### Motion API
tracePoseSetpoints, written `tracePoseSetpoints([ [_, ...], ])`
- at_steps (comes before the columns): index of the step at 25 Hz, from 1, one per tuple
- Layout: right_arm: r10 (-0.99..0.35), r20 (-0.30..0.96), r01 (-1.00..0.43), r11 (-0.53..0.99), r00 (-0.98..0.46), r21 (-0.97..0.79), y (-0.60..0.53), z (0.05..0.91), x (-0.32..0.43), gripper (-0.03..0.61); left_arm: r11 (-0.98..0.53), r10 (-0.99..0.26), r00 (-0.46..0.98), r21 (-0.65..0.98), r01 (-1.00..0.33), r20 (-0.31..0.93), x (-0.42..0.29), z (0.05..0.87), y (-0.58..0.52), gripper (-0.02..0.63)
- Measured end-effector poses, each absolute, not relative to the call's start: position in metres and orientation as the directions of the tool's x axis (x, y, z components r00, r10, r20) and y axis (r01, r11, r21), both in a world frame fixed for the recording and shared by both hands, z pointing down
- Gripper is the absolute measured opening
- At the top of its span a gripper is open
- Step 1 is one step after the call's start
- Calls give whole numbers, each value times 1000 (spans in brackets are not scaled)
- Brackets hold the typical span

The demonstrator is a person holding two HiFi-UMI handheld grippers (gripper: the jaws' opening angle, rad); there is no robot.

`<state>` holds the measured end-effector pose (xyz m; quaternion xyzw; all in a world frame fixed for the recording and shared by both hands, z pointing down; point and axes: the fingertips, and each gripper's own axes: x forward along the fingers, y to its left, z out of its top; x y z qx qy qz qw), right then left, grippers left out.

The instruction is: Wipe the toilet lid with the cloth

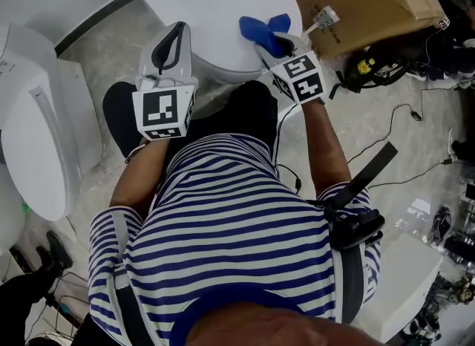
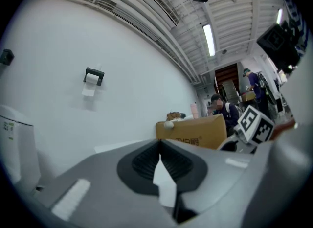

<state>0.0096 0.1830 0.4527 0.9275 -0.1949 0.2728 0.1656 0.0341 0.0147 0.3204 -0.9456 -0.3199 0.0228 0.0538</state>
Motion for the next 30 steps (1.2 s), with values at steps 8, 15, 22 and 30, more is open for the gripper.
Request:
tracePoseSetpoints([
  [8, -371, 583, -580, -784, 723, 220, 107, 454, -5, 121, -804, 587, 809, -117, 583, -8, 37, 322, 7, 3],
  [15, -464, 578, -679, -698, 671, 228, 51, 454, -13, 121, -809, 580, 815, -122, 575, -5, 39, 321, 7, 3],
  [22, -523, 595, -760, -600, 610, 251, 6, 456, -19, 120, -822, 561, 828, -124, 556, -10, 42, 316, -5, 3],
  [30, -583, 416, -670, -737, 698, 89, 27, 418, 3, 120, -829, 551, 834, -130, 543, -24, 50, 311, -14, 3],
])
